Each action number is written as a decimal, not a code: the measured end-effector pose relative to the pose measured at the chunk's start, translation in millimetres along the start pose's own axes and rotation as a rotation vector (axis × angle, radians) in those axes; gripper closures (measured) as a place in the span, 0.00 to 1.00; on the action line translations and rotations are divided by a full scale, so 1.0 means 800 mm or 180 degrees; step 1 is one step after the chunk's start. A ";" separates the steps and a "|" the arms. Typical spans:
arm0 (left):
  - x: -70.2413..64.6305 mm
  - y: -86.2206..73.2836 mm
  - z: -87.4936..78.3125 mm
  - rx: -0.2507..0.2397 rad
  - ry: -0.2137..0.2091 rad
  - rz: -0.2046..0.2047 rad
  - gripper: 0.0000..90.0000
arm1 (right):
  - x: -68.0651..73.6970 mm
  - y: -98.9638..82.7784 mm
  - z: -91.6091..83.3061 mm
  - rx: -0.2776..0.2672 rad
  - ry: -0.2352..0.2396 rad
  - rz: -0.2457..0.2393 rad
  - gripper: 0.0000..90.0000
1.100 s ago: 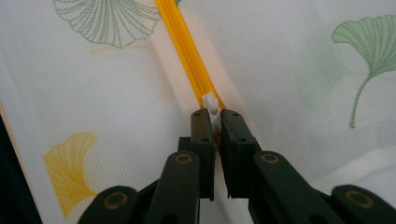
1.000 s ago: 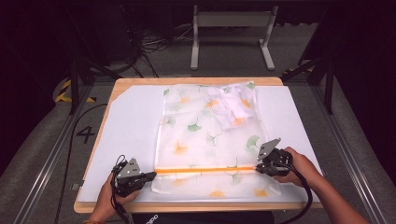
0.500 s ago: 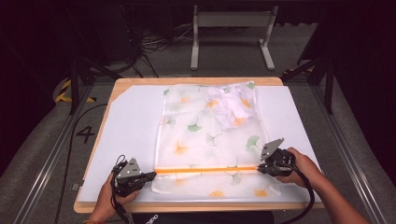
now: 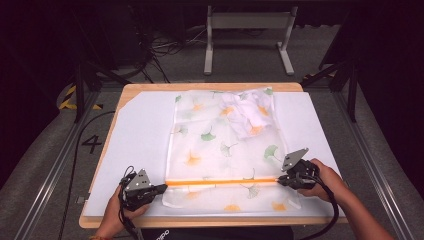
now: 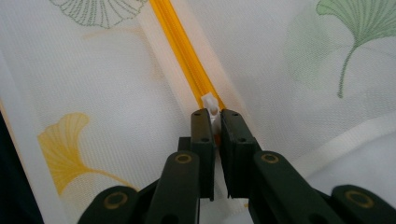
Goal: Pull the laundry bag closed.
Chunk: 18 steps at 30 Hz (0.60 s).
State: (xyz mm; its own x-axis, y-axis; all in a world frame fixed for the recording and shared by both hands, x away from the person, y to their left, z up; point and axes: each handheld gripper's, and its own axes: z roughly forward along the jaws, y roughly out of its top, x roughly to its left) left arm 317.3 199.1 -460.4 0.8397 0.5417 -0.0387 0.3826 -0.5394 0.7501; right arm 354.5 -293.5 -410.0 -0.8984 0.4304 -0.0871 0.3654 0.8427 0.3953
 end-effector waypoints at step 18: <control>0.000 0.000 0.000 -0.0002 0.0001 0.0009 1.00 | -0.005 -0.016 -0.009 -0.0002 -0.0082 0.0067 0.94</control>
State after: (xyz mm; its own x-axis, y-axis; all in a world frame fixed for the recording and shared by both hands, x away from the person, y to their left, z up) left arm 317.6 199.3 -460.3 0.8406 0.5405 -0.0364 0.3800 -0.5404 0.7507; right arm 351.6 -308.0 -408.4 -0.8839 0.4563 -0.1024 0.3840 0.8332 0.3980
